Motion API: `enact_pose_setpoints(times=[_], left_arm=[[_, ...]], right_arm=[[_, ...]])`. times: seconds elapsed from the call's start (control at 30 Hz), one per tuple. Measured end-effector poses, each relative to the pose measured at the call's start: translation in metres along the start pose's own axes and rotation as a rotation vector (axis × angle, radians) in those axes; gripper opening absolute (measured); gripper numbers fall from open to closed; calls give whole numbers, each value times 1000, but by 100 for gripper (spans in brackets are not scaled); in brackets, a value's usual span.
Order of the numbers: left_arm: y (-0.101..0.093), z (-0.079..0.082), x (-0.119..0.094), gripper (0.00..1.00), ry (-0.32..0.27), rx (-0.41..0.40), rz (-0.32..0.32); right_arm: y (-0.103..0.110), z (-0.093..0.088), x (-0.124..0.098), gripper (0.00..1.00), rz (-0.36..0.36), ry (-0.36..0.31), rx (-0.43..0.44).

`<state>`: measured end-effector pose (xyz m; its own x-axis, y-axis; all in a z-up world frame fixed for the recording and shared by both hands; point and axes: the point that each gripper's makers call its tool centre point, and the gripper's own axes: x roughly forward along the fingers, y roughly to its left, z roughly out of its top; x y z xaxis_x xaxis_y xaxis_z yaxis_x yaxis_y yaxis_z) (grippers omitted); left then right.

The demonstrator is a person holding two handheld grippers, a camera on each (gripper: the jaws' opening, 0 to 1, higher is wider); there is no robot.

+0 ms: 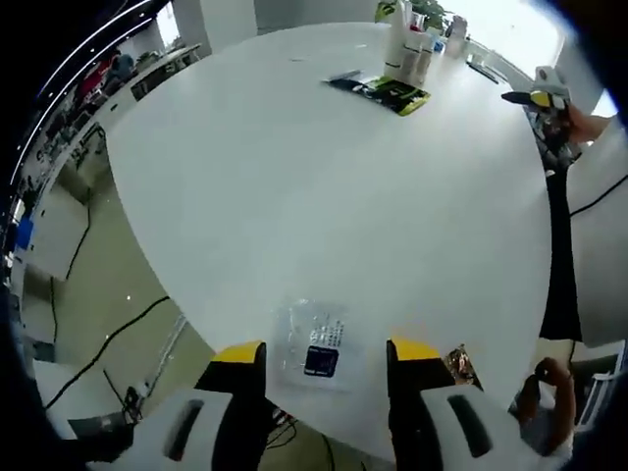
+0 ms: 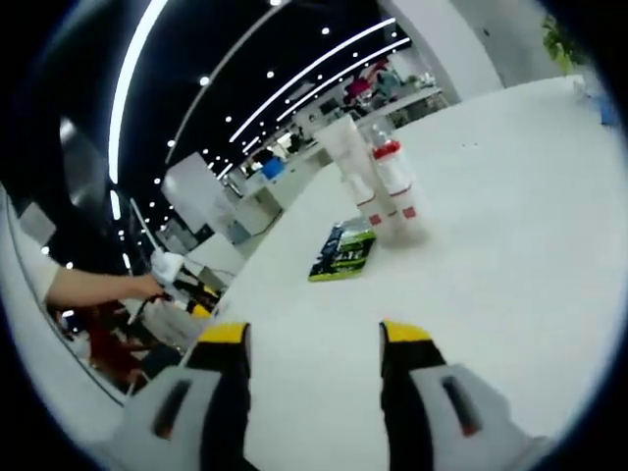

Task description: Arrange the skincare products in the storage area until every visible bottle or jar stands upright without overlapping.

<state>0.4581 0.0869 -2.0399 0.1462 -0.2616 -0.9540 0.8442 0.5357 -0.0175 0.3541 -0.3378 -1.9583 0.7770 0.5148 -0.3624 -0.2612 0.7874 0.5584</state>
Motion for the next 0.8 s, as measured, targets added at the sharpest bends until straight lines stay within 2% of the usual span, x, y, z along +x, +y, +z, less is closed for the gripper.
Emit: enact_pose_setpoints(times=[0.13, 0.27, 0.4, 0.53, 0.7, 0.8], left_arm=[[0, 1, 4, 51, 10, 27, -10], [-1, -2, 11, 51, 48, 72, -12], [-3, -6, 16, 51, 72, 80, -20], [-1, -3, 15, 51, 65, 88, -22], [-5, -2, 15, 45, 72, 128, -31], [-4, -2, 15, 40, 56, 97, -27]], right_arm=[[-2, 1, -3, 51, -6, -5, -1], [-7, 2, -6, 51, -19, -3, 0], [-11, 4, -8, 51, -28, -4, -3], [-13, 3, -8, 50, -33, 0, -1], [-14, 4, -6, 50, -33, 3, -1], [-13, 4, -4, 49, -27, 11, -12]])
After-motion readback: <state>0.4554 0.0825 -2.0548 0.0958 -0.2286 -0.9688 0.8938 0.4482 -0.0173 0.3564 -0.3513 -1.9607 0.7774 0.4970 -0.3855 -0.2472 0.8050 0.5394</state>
